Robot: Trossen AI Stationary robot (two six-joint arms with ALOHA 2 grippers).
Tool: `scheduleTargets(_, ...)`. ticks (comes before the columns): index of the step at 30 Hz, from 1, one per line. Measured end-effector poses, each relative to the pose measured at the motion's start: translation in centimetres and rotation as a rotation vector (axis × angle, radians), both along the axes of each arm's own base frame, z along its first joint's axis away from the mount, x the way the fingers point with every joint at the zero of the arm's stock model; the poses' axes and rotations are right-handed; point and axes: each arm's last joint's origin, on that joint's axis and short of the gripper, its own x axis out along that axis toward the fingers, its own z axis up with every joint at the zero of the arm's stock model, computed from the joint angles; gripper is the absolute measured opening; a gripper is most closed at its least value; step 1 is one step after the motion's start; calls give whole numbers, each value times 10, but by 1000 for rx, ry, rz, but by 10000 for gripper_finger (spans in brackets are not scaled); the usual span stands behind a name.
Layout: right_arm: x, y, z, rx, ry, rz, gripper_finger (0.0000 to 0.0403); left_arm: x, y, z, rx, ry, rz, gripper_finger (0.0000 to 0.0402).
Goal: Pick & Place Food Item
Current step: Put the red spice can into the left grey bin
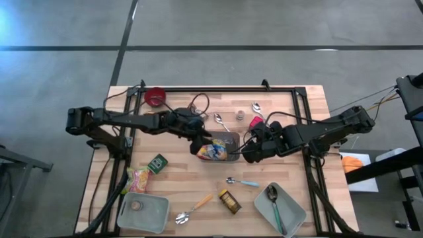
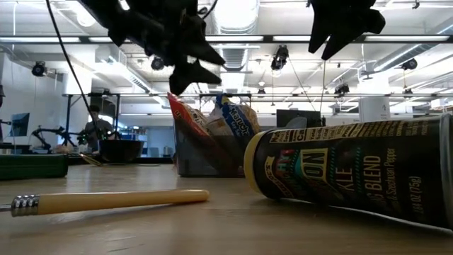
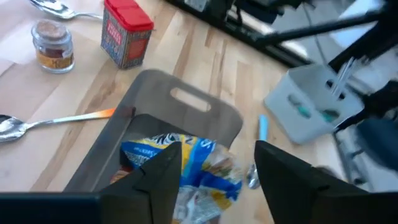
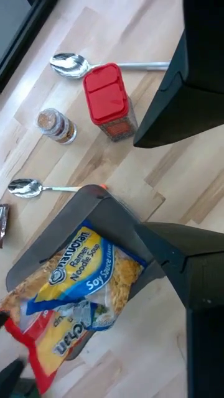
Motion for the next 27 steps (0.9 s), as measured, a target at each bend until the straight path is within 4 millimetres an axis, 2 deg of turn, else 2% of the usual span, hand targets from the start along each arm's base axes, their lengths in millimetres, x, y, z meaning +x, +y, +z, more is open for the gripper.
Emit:
scheduleTargets(9, 5, -25, 9, -1, 183, 359, 203, -19, -3, 27, -7, -51, 7, 217)
scheduleTargets(17, 8, -63, 9, 115, 255, 714, 203, -33, -5, 29, -35, 39, 25, 217)
scheduleTargets(24, 14, -91, -4, 101, 331, 816, 205, -41, -7, 22, -95, 147, 53, 217)
scheduleTargets(27, 19, -100, -13, 86, 378, 846, 218, -42, -8, 22, -107, 156, 57, 217)
